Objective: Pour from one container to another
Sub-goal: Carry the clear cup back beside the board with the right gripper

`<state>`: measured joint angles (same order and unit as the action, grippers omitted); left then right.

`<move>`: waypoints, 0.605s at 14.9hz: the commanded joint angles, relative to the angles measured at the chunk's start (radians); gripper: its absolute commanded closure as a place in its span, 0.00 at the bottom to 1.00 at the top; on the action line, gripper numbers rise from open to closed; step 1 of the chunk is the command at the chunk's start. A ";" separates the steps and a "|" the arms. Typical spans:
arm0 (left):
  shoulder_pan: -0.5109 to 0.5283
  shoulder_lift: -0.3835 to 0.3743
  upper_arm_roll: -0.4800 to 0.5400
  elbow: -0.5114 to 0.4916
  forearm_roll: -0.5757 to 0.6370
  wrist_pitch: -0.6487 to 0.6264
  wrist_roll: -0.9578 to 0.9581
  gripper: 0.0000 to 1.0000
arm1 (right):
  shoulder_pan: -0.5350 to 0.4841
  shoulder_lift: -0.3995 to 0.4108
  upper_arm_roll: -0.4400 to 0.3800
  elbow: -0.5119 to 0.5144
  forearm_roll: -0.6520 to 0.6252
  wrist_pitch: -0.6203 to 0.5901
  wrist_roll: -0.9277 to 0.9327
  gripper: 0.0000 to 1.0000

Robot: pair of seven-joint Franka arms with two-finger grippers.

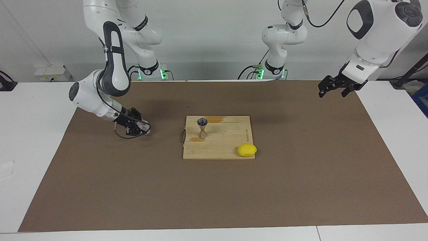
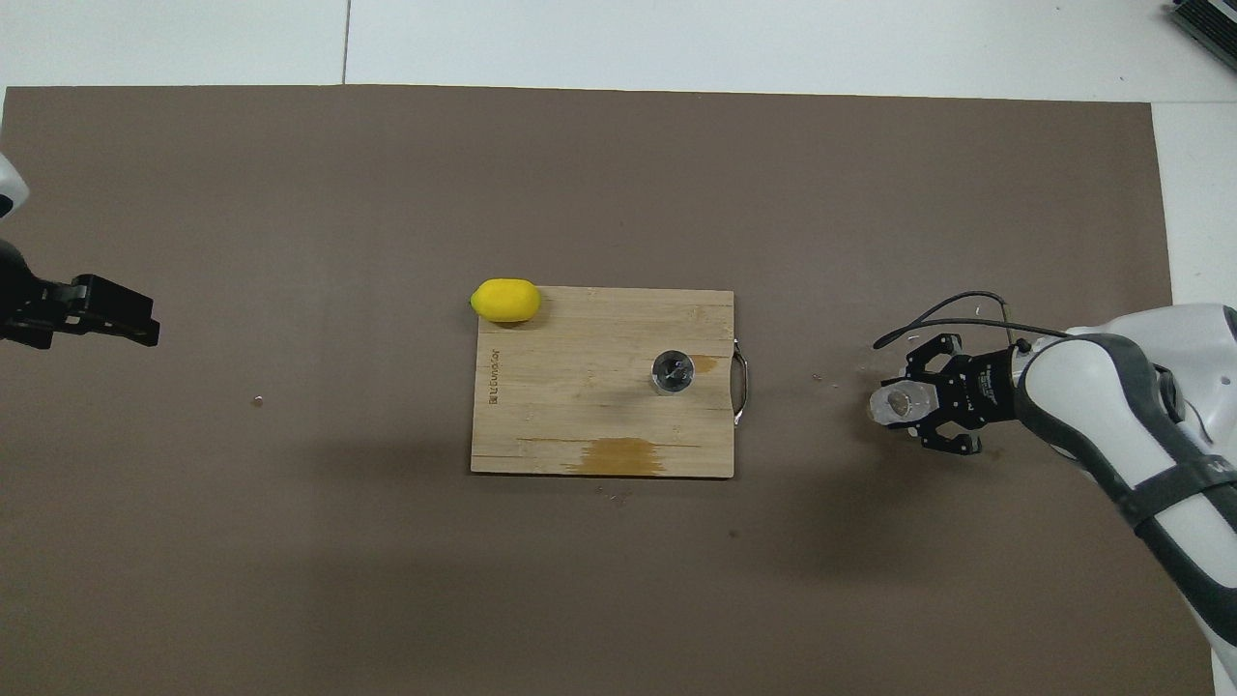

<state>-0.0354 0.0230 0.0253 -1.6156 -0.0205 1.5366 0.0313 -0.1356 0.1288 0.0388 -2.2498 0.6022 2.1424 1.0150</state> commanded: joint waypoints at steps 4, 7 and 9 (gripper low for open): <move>-0.017 -0.020 0.008 -0.018 -0.003 0.027 -0.017 0.00 | -0.013 -0.034 0.006 -0.033 -0.015 0.007 -0.046 0.02; -0.014 -0.031 0.012 -0.001 -0.006 0.020 -0.017 0.00 | -0.013 -0.060 0.006 -0.031 -0.027 -0.007 -0.055 0.01; -0.015 -0.038 0.008 -0.001 -0.006 0.010 -0.019 0.00 | -0.013 -0.092 0.006 -0.030 -0.036 -0.029 -0.058 0.01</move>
<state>-0.0355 0.0104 0.0245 -1.6081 -0.0210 1.5496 0.0298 -0.1357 0.1016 0.0389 -2.2540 0.5904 2.1357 0.9826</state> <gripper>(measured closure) 0.000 0.013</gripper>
